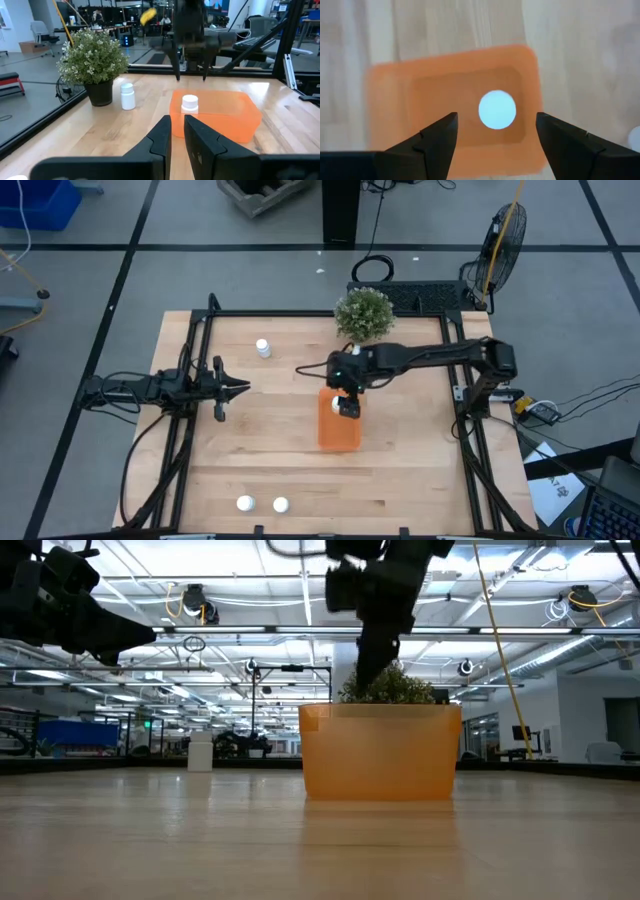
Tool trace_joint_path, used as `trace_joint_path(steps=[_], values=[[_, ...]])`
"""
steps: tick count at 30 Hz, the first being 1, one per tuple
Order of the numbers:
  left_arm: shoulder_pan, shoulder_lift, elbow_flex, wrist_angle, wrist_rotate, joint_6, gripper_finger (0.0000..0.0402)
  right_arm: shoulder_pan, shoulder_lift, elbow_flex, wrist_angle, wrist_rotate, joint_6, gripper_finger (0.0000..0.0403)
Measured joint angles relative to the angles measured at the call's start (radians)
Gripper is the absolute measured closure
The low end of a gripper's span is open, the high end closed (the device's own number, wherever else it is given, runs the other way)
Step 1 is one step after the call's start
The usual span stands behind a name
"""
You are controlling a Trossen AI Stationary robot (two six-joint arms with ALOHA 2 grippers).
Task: Pick and place pill bottles into a basket
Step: Put the white medicine bottle into the orange bin
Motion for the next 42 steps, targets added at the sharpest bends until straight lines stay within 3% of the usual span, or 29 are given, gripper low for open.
trace_joint_path(steps=[5,10,13,32,42], values=[[0.0,0.0,0.0,0.0,0.0,0.0,0.0346,0.0,-0.089,0.0,0.041,0.021,-0.008,0.0144],[0.0,0.0,0.0,0.0,0.0,0.0,0.0346,-0.004,-0.147,0.0,0.036,0.228,-0.001,0.0151],[0.0,0.0,0.0,0.0,0.0,0.0,0.0346,-0.024,-0.165,-0.014,0.045,0.285,0.024,0.0151],[0.0,0.0,0.0,0.0,0.0,0.0,0.0346,-0.278,-0.165,-0.272,0.227,0.293,0.149,0.016],[0.0,0.0,0.0,0.0,0.0,0.0,0.0346,-0.342,-0.165,-0.37,0.346,0.292,0.19,0.016]])
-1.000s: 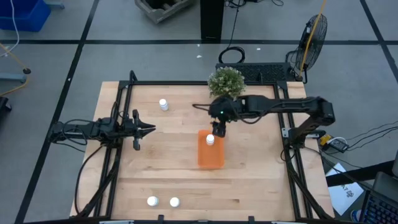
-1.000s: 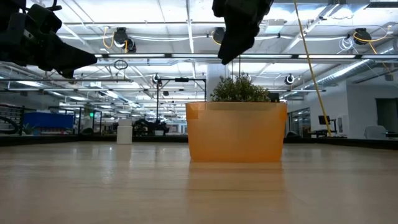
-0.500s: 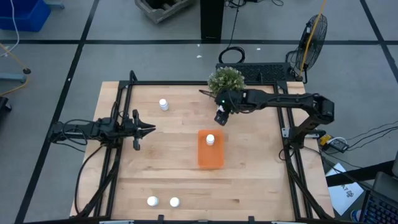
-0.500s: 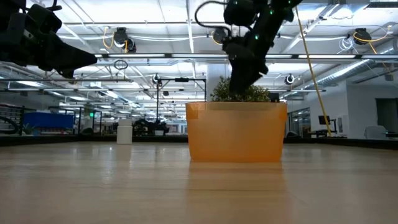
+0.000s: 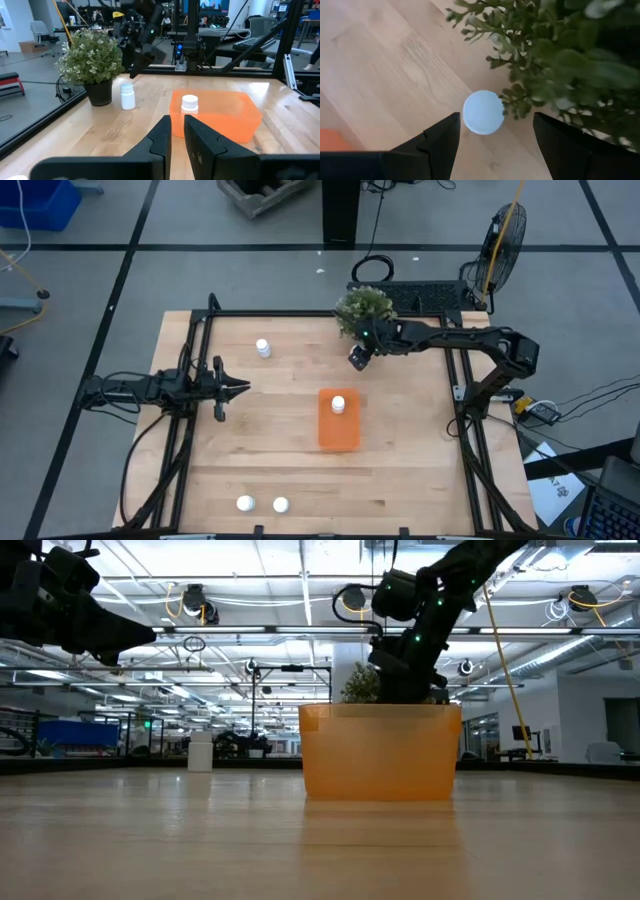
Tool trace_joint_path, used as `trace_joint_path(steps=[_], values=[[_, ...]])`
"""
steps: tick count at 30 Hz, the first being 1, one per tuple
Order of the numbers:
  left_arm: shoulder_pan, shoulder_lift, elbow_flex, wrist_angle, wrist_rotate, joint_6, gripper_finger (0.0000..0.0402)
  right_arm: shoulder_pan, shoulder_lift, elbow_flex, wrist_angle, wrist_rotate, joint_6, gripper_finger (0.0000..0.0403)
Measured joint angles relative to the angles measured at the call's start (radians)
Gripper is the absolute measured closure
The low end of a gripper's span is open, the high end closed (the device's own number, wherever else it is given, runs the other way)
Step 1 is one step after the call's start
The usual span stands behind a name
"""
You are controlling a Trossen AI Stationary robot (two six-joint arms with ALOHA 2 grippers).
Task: Pick and place pill bottles into a basket
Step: Put the white medicine bottle into the orange bin
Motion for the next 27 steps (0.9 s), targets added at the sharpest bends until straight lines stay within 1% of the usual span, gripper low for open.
trace_joint_path(steps=[8,12,18,23,27], values=[[0.0,0.0,0.0,0.0,0.0,0.0,0.0346,0.0,0.0,-0.061,0.13,-0.006,0.0,0.016],[0.0,0.0,0.0,0.0,0.0,0.0,0.0346,0.008,0.0,-0.076,0.128,-0.008,0.03,0.016],[0.0,0.0,0.0,0.0,0.0,0.0,0.0346,0.056,0.0,-0.127,0.149,0.001,0.056,0.0161],[0.0,0.0,0.0,0.0,0.0,0.0,0.0346,0.068,-0.007,-0.162,0.166,0.141,0.053,0.0161],[0.0,0.0,0.0,0.0,0.0,0.0,0.0346,0.069,-0.008,-0.192,0.209,0.151,0.064,0.0161]])
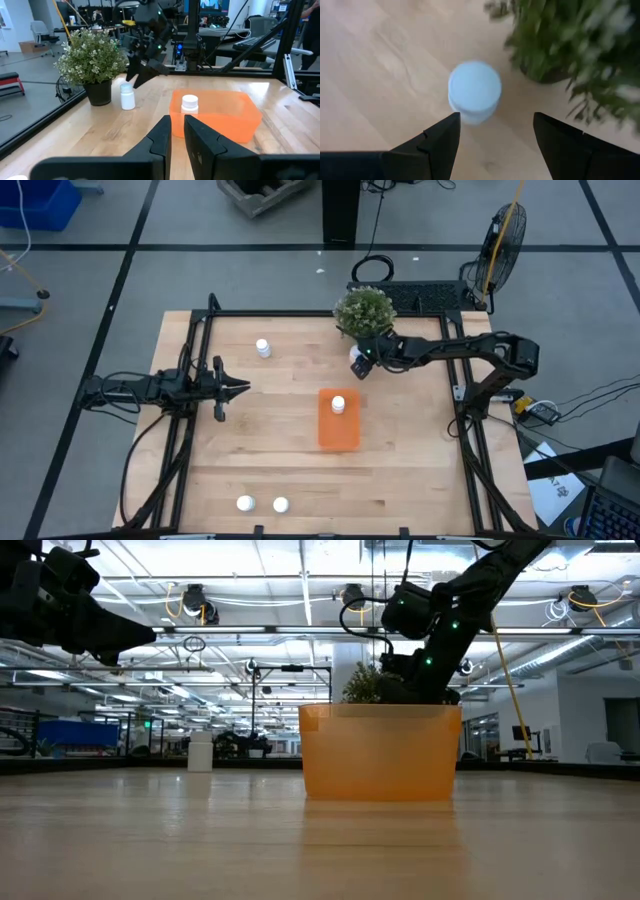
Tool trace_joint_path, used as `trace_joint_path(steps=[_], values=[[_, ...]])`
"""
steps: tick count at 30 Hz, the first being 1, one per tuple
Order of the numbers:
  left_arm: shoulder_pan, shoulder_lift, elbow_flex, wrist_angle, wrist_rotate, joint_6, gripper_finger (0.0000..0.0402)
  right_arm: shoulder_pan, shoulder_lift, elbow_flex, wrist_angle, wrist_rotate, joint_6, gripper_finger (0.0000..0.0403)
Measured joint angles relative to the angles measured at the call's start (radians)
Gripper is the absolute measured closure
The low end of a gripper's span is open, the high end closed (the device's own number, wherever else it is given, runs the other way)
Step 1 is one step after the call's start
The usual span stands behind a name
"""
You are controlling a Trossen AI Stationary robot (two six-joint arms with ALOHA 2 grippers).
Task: Pick and place pill bottles into a basket
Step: Put the white medicine bottle into the orange bin
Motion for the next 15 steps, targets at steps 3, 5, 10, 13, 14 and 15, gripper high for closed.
trace_joint_path(steps=[3,5,10,13,14,15], values=[[0.0,0.0,0.0,0.0,0.0,0.0,0.0346,0.008,0.0,-0.017,0.04,-0.001,0.0,0.0161],[0.0,0.0,0.0,0.0,0.0,0.0,0.0346,0.016,0.0,-0.034,0.067,-0.009,0.0,0.0161],[0.0,0.0,0.0,0.0,0.0,0.0,0.0346,0.029,0.0,-0.073,0.147,-0.026,-0.01,0.0161],[0.0,0.0,0.0,0.0,0.0,0.0,0.0346,0.028,0.0,-0.108,0.215,-0.026,-0.013,0.0161],[0.0,0.0,0.0,0.0,0.0,0.0,0.0346,0.027,0.0,-0.121,0.247,-0.026,-0.014,0.0161],[0.0,0.0,0.0,0.0,0.0,0.0,0.0346,0.026,0.0,-0.132,0.28,-0.025,-0.015,0.0161]])
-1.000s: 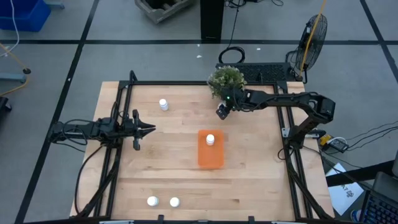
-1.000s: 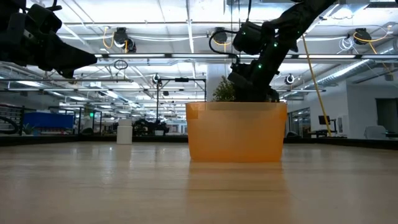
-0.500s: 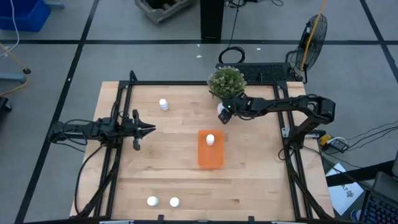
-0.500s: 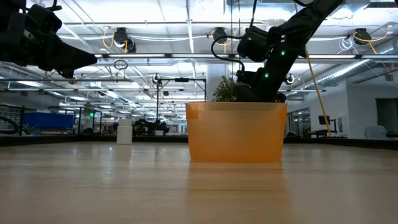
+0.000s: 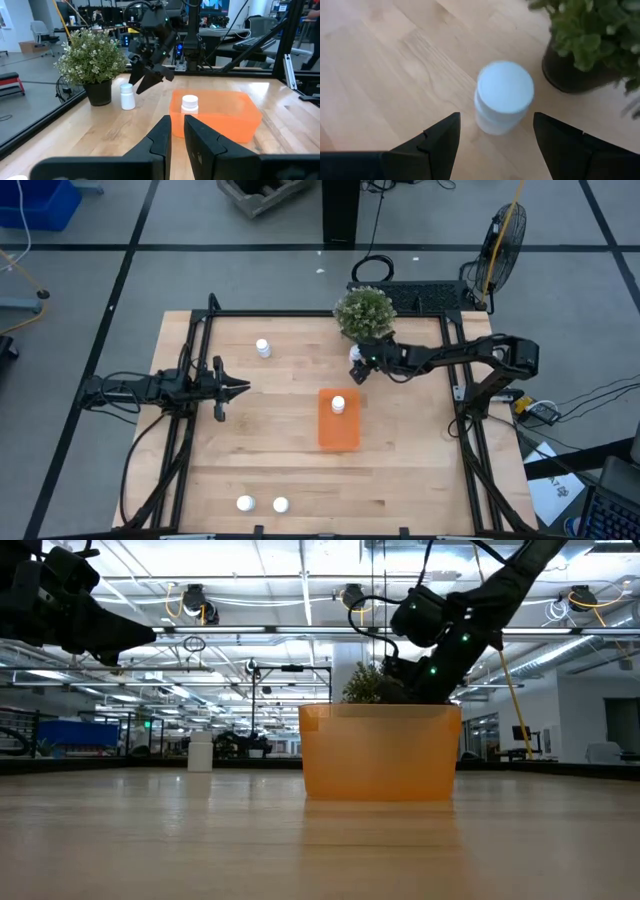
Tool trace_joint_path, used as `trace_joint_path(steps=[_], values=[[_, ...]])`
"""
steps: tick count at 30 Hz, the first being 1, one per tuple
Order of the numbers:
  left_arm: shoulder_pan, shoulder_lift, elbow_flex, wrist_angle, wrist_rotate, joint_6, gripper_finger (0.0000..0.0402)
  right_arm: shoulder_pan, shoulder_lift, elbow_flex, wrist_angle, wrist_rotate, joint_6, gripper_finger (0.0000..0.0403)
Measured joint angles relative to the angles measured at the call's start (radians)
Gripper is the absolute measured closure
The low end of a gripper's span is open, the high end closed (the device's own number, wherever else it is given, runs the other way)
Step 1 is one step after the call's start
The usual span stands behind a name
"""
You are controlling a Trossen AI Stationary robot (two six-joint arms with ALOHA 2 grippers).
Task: Pick and place pill bottles into a basket
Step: Put the white medicine bottle into the orange bin
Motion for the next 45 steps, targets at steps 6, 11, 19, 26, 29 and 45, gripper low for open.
trace_joint_path(steps=[6,11,19,26,29,45], values=[[0.0,0.0,0.0,0.0,0.0,0.0,0.0346,-0.005,0.0,-0.053,0.148,-0.001,-0.013,0.0161],[0.0,0.0,0.0,0.0,0.0,0.0,0.0346,-0.005,0.0,-0.061,0.184,-0.002,-0.012,0.0161],[0.0,0.0,0.0,0.0,0.0,0.0,0.0346,-0.01,0.0,-0.061,0.2,-0.002,-0.008,0.0161],[0.0,0.0,0.0,0.0,0.0,0.0,0.0346,-0.013,0.0,-0.061,0.208,-0.003,-0.012,0.0161],[0.0,0.0,0.0,0.0,0.0,0.0,0.0346,-0.021,0.0,-0.061,0.216,-0.003,-0.015,0.0161],[0.0,0.0,0.0,0.0,0.0,0.0,0.0346,-0.045,0.034,-0.061,0.23,-0.053,-0.013,0.0218]])
